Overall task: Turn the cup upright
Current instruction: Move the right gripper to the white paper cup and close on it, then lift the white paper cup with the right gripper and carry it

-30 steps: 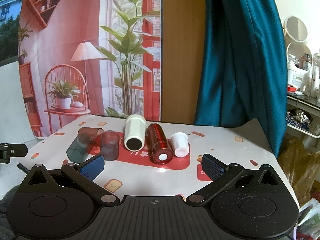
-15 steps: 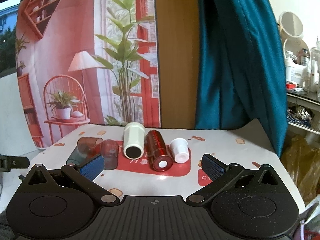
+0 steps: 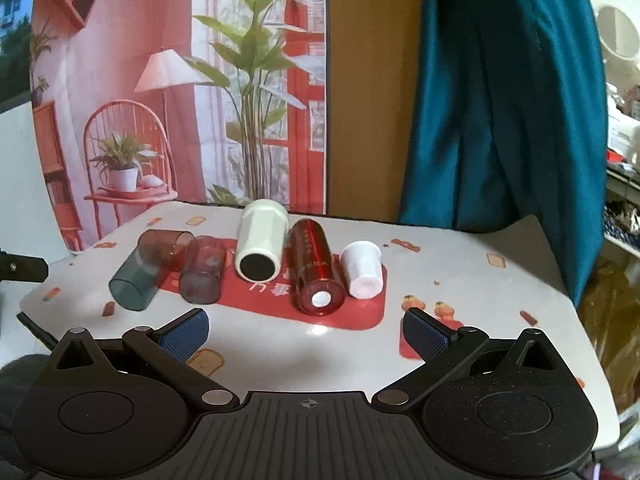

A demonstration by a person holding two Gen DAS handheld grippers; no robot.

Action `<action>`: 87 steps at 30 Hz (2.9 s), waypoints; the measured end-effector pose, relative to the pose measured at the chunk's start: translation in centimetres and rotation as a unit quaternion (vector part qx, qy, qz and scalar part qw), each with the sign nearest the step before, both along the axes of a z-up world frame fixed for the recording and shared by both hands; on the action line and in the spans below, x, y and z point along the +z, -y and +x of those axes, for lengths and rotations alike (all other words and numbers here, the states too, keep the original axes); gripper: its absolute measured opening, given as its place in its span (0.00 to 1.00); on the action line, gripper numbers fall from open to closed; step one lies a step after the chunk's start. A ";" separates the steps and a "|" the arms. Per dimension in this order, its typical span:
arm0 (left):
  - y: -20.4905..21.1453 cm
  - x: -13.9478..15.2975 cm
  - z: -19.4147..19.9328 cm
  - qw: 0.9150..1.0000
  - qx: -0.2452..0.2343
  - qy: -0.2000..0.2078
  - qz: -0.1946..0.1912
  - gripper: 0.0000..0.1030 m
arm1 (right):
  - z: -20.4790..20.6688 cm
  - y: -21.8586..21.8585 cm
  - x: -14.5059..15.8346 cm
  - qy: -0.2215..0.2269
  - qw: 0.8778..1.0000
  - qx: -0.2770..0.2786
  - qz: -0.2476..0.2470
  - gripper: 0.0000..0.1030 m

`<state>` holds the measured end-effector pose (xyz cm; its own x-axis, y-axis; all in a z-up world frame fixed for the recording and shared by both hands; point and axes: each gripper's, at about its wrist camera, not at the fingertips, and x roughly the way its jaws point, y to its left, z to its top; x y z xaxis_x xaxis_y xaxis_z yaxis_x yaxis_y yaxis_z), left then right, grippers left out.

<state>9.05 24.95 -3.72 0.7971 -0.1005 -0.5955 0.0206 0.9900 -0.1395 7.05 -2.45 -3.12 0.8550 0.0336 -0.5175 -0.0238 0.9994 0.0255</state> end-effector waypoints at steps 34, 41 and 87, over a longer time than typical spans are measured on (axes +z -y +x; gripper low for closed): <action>0.9 -6.4 6.0 0.993 0.036 -0.099 0.053 1.00 | 21.5 9.7 -10.2 -0.072 0.996 -0.029 0.035 0.73; 1.5 -6.8 6.0 0.993 0.020 -0.100 0.060 1.00 | 24.8 9.2 -11.8 -0.106 0.993 -0.011 0.047 0.73; -0.1 -6.6 4.3 0.996 0.015 -0.086 0.011 1.00 | 8.7 2.7 -11.1 -0.197 0.973 -0.018 0.123 0.47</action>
<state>13.37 25.03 -10.36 0.6859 -0.0633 -0.7250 -0.0321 0.9926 -0.1170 15.80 -5.16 -14.22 0.5949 0.1704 -0.7855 0.0718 0.9621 0.2631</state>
